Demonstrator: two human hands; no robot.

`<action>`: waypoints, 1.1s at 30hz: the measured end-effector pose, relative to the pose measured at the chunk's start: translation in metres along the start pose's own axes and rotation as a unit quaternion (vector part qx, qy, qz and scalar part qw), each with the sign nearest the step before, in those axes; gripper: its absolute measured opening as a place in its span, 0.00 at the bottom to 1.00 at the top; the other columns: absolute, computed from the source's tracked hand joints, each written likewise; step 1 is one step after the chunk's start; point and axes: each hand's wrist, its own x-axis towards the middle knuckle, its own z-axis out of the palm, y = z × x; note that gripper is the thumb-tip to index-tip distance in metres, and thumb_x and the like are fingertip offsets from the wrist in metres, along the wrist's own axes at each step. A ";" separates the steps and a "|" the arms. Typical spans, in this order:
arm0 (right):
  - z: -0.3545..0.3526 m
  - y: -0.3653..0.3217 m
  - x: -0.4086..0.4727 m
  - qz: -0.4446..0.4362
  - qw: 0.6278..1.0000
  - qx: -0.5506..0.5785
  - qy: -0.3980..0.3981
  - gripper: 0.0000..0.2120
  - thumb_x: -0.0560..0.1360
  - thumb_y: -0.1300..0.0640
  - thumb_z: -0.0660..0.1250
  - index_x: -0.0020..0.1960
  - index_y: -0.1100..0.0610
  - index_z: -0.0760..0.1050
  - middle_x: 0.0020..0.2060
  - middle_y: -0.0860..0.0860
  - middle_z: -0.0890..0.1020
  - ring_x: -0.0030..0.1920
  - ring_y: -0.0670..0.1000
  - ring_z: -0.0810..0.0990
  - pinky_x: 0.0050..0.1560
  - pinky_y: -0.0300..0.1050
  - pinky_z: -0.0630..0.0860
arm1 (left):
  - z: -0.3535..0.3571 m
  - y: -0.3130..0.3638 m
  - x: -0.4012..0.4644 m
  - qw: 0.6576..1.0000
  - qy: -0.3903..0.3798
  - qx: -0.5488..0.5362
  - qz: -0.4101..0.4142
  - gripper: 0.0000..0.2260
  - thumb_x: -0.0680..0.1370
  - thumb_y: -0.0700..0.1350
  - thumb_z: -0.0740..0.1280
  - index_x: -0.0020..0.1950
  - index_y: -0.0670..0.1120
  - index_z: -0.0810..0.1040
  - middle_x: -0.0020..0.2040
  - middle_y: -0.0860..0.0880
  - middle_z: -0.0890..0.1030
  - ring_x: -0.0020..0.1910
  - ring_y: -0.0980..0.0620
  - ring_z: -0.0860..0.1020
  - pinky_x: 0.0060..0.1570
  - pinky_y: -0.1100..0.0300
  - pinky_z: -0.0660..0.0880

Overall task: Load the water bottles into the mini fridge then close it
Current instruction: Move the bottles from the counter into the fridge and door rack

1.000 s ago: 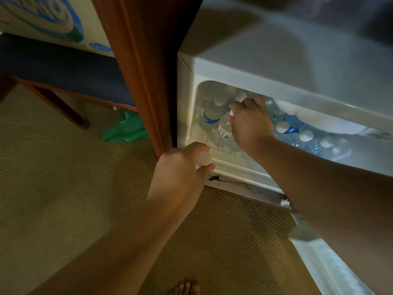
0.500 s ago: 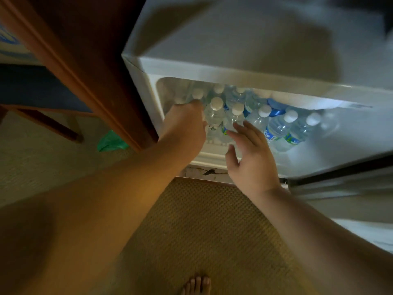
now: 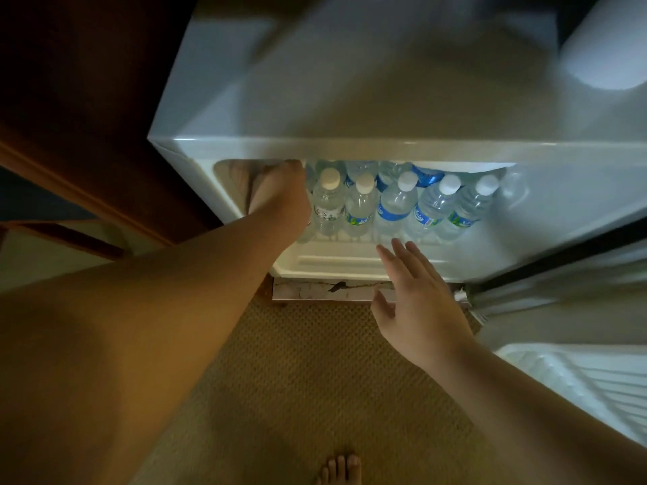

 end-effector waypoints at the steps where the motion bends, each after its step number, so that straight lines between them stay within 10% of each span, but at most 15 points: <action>1: -0.002 0.000 0.000 0.000 1.000 0.001 -0.004 0.33 0.78 0.50 0.65 0.80 0.56 0.61 0.79 0.56 0.63 0.80 0.56 0.58 0.79 0.55 0.58 | 0.003 -0.001 0.005 1.000 -0.021 0.003 -0.005 0.28 0.74 0.38 0.68 0.75 0.43 0.70 0.70 0.37 0.70 0.72 0.40 0.69 0.65 0.53 0.74; 8: -0.008 -0.003 -0.002 -0.011 0.998 0.034 0.053 0.27 0.77 0.54 0.67 0.74 0.60 0.70 0.73 0.59 0.73 0.75 0.59 0.68 0.74 0.57 0.67 | 0.010 -0.006 0.011 0.998 -0.057 -0.003 0.027 0.27 0.73 0.42 0.71 0.72 0.47 0.73 0.67 0.46 0.76 0.70 0.44 0.71 0.67 0.51 0.71; 12: -0.015 -0.009 -0.007 -0.023 0.998 0.034 0.054 0.27 0.77 0.53 0.66 0.74 0.60 0.70 0.73 0.58 0.73 0.75 0.59 0.68 0.73 0.58 0.68 | -0.001 -0.005 0.002 0.961 0.037 -0.263 -0.072 0.16 0.77 0.40 0.67 0.65 0.45 0.77 0.63 0.40 0.79 0.62 0.38 0.76 0.51 0.56 0.75; 20: -0.083 -0.040 -0.042 -0.054 0.990 0.075 0.108 0.24 0.77 0.56 0.68 0.73 0.56 0.72 0.73 0.54 0.74 0.74 0.56 0.71 0.69 0.58 0.73 | -0.033 0.003 -0.117 0.906 0.142 -0.390 -0.083 0.18 0.80 0.43 0.68 0.70 0.50 0.75 0.63 0.46 0.79 0.56 0.47 0.81 0.55 0.51 0.81; 33: -0.451 -0.179 -0.174 -0.108 0.940 0.127 0.299 0.24 0.79 0.54 0.66 0.75 0.50 0.71 0.73 0.45 0.72 0.74 0.50 0.69 0.69 0.52 0.73 | -0.353 -0.065 -0.409 0.776 0.443 -0.448 -0.032 0.11 0.80 0.47 0.69 0.62 0.51 0.82 0.53 0.57 0.81 0.53 0.54 0.79 0.50 0.57 0.79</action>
